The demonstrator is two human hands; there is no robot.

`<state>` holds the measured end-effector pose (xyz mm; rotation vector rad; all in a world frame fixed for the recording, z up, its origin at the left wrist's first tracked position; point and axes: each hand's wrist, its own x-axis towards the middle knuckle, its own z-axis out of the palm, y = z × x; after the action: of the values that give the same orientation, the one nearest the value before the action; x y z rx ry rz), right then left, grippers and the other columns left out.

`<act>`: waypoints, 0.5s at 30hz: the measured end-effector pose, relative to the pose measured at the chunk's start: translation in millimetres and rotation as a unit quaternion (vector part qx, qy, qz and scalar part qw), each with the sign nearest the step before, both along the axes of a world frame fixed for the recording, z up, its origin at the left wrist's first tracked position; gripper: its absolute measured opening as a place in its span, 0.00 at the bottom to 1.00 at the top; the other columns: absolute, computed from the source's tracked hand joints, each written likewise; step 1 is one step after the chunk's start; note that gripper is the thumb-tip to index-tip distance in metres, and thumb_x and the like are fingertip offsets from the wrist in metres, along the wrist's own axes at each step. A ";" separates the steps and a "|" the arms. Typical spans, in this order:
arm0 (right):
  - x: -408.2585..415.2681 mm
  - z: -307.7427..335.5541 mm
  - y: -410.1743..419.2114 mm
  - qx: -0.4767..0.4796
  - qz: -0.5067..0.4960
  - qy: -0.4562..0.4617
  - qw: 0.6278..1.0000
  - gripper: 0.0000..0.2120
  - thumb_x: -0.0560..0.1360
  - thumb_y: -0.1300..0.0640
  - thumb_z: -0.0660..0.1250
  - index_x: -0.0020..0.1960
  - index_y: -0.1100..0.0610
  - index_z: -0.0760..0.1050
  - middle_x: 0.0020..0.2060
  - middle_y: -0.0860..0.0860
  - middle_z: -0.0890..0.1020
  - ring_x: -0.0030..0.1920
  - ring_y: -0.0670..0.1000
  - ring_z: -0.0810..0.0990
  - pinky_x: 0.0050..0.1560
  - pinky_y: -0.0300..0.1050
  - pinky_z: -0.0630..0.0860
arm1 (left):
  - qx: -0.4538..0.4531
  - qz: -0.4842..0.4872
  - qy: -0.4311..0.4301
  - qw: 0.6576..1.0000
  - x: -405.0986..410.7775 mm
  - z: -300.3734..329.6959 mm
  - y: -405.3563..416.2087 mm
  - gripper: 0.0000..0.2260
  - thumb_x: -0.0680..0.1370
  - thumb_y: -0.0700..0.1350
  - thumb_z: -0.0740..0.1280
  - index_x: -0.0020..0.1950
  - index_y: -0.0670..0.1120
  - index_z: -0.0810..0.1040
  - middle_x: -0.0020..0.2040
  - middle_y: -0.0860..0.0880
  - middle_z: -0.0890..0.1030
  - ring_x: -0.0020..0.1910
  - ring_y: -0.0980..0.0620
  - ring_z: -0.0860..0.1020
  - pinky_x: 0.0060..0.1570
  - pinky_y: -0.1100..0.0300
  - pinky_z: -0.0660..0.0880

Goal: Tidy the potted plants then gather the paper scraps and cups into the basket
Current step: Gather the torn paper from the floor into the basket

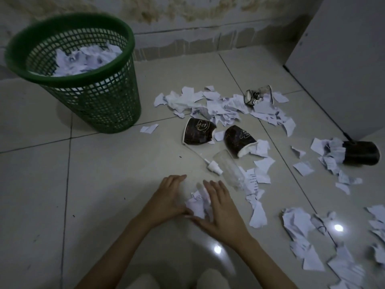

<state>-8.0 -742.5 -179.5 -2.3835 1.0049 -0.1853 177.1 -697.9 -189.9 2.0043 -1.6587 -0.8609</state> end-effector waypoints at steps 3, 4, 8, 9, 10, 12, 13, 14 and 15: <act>7.3 -13.7 5.1 -0.014 0.032 0.104 0.994 0.39 0.71 0.28 0.50 0.72 0.41 0.35 0.76 0.55 0.49 0.76 0.57 0.46 0.74 0.51 0.51 | -0.012 0.038 0.006 0.999 14.8 2.0 2.6 0.38 0.64 0.51 0.78 0.70 0.46 0.65 0.63 0.50 0.69 0.58 0.54 0.68 0.55 0.69 0.64; 11.9 -15.5 3.1 -0.051 0.035 0.121 0.991 0.37 0.71 0.29 0.51 0.74 0.42 0.42 0.74 0.59 0.57 0.74 0.61 0.56 0.71 0.53 0.59 | -0.018 0.053 0.004 0.998 17.7 2.6 3.0 0.36 0.64 0.50 0.78 0.68 0.45 0.67 0.60 0.50 0.70 0.55 0.56 0.68 0.52 0.71 0.63; 31.1 -20.8 -8.3 -0.200 0.045 0.071 0.976 0.18 0.71 0.41 0.63 0.55 0.49 0.79 0.45 0.55 0.81 0.41 0.54 0.80 0.36 0.40 0.76 | -0.058 0.100 -0.004 0.993 23.4 2.0 3.5 0.24 0.68 0.43 0.75 0.61 0.40 0.72 0.55 0.45 0.74 0.49 0.54 0.69 0.49 0.68 0.65; 34.8 -20.8 -11.6 -0.206 0.051 0.054 0.976 0.14 0.72 0.44 0.62 0.50 0.51 0.79 0.41 0.54 0.80 0.37 0.52 0.78 0.31 0.39 0.74 | -0.067 0.105 -0.002 0.992 23.3 1.7 4.2 0.22 0.69 0.41 0.74 0.60 0.39 0.73 0.54 0.44 0.75 0.48 0.53 0.70 0.48 0.68 0.65; 37.5 -21.4 -14.3 -0.216 0.050 0.042 0.974 0.13 0.72 0.47 0.59 0.45 0.52 0.79 0.38 0.53 0.79 0.35 0.51 0.77 0.28 0.38 0.73 | -0.072 0.110 0.001 0.991 22.4 1.1 4.7 0.19 0.70 0.40 0.73 0.59 0.39 0.73 0.53 0.44 0.75 0.47 0.52 0.70 0.47 0.69 0.64; 40.6 -21.4 -18.2 -0.238 0.055 0.041 0.969 0.12 0.72 0.49 0.60 0.40 0.53 0.78 0.34 0.51 0.78 0.32 0.50 0.77 0.22 0.37 0.69 | -0.075 0.119 0.010 0.990 19.0 -0.1 4.5 0.17 0.72 0.40 0.72 0.58 0.39 0.73 0.51 0.46 0.74 0.47 0.53 0.70 0.45 0.71 0.63; 41.6 -20.7 -20.3 -0.251 0.062 0.043 0.965 0.09 0.71 0.50 0.65 0.39 0.53 0.78 0.32 0.50 0.78 0.30 0.50 0.76 0.20 0.36 0.68 | -0.074 0.120 0.012 0.990 16.4 -0.6 3.7 0.16 0.72 0.40 0.71 0.58 0.40 0.72 0.51 0.47 0.74 0.46 0.53 0.70 0.44 0.71 0.62; 42.1 -20.4 -21.3 -0.258 0.070 0.049 0.962 0.07 0.68 0.50 0.71 0.37 0.53 0.79 0.31 0.50 0.78 0.28 0.49 0.76 0.18 0.36 0.66 | -0.073 0.120 0.015 0.990 13.6 -1.5 3.3 0.16 0.73 0.40 0.71 0.58 0.41 0.72 0.51 0.48 0.74 0.46 0.53 0.70 0.44 0.72 0.62; 42.6 -20.5 -22.4 -0.265 0.075 0.053 0.960 0.09 0.64 0.50 0.75 0.35 0.53 0.79 0.29 0.49 0.78 0.26 0.49 0.76 0.17 0.36 0.65 | -0.071 0.117 0.017 0.991 10.8 -2.4 2.6 0.16 0.73 0.41 0.70 0.58 0.41 0.72 0.51 0.49 0.73 0.46 0.54 0.70 0.44 0.72 0.62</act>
<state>34.6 -764.9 -200.1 -2.9722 0.8980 -0.3059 187.9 -695.3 -192.3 2.0230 -1.3905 -0.6709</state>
